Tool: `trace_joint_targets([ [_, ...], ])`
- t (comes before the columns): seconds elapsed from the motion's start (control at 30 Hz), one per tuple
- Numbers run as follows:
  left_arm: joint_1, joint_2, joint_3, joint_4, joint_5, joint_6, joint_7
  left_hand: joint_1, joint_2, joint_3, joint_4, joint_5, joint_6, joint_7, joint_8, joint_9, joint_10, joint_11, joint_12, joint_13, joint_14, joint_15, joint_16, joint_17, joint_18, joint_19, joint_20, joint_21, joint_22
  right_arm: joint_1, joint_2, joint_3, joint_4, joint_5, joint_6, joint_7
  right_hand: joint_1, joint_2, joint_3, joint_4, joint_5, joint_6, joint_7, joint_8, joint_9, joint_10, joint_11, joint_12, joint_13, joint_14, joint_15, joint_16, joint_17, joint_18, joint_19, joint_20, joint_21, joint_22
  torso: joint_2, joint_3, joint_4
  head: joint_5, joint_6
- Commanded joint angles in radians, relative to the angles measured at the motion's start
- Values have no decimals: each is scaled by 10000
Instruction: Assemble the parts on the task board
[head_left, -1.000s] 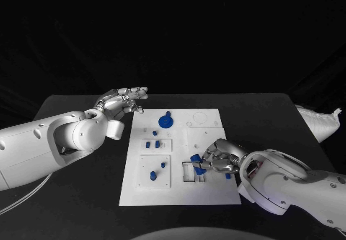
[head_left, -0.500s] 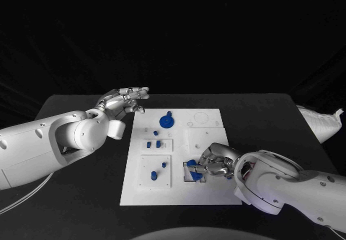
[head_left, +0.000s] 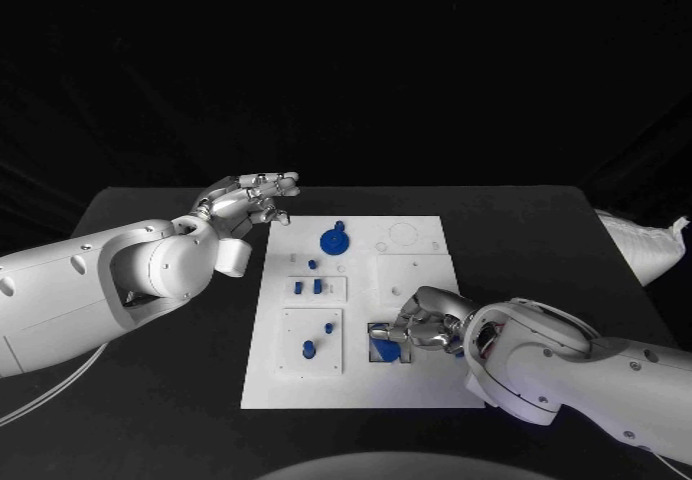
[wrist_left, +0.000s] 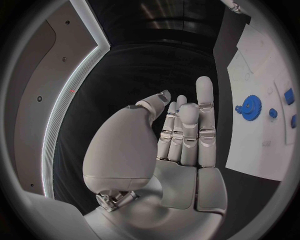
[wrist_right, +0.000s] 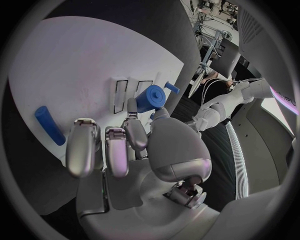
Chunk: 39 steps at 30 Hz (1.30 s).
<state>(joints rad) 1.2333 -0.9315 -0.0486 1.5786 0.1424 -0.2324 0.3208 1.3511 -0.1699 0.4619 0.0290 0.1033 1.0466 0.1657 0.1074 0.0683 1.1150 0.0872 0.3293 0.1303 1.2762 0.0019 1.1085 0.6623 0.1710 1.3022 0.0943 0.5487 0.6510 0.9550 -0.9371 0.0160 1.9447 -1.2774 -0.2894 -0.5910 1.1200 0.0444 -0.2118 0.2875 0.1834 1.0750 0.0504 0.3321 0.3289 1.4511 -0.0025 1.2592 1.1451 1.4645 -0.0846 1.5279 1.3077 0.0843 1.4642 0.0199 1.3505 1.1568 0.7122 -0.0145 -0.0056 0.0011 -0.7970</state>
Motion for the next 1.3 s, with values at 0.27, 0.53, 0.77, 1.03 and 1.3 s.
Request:
trace_joint_targets([
  [0.27, 5, -14, 5, 38, 17, 170, 46, -27, 43, -34, 2, 28, -42, -12, 31, 5, -54, -8, 34, 12, -72, -5, -45, -11, 102, -14, 33, -52, -12, -16, 4, -5, -33, -741, -171, -19, -990, -433, -502, 62, -1309, -286, 140, -191, 80, 214, -102, 1179, 2674, 882, 23, -71, 1731, -33, -79, -15, -153, -175, -5, 4, -8, -12, 3],
  [0.53, 5, -26, 5, 31, 17, 179, 47, -27, 43, -34, 2, 28, -42, -12, 31, 5, -54, -8, 34, 12, -72, -5, -45, -11, 102, -14, 33, -52, -12, -57, -163, -4, 211, -830, -170, 244, 368, -290, -93, -410, -746, -170, 97, -139, 226, 253, -138, 1162, 2695, 892, 1, -52, 1772, -46, -45, -20, -107, -73, -2, 12, -12, -31, -1],
  [0.77, 5, -46, 5, 29, 17, 178, 44, -12, 48, -57, -14, 31, -48, -12, 47, 5, -79, -9, 76, 20, -84, -7, -45, -37, 104, -12, 32, -63, -19, -77, -329, -2, 369, -1124, -83, 346, 1630, -377, 172, -1173, -691, 56, 15, 56, 415, 362, -214, 1331, 2856, 907, -61, -14, 1843, -66, -10, -67, -47, 47, -3, 6, -26, -43, -20],
  [1.03, 4, -36, 5, 23, 17, 185, 49, -11, 48, -60, -16, 31, -48, -13, 49, 5, -82, -10, 80, 20, -85, -8, -45, -40, 104, -12, 32, -64, -20, -81, -646, 1, 383, -1189, -514, 461, 1864, -101, 411, -1318, -424, -386, 165, -204, 382, 413, -106, 1409, 2944, 910, 9, -6, 1861, -83, 1, -48, -31, 87, -18, 3, -27, -123, 1],
  [1.3, 3, -7, 2, 40, 17, 169, 54, -11, 48, -60, -16, 31, -48, -13, 49, 5, -82, -10, 80, 20, -85, -8, -45, -40, 104, -12, 32, -64, -20, 315, -2056, 17, 818, -867, -684, 1345, 1885, 71, 535, -1265, 615, -584, 303, -618, 173, 371, 20, 1324, 2915, 911, 126, -1, 1871, -80, -4, 72, -27, 103, -17, -6, -21, -357, 105],
])
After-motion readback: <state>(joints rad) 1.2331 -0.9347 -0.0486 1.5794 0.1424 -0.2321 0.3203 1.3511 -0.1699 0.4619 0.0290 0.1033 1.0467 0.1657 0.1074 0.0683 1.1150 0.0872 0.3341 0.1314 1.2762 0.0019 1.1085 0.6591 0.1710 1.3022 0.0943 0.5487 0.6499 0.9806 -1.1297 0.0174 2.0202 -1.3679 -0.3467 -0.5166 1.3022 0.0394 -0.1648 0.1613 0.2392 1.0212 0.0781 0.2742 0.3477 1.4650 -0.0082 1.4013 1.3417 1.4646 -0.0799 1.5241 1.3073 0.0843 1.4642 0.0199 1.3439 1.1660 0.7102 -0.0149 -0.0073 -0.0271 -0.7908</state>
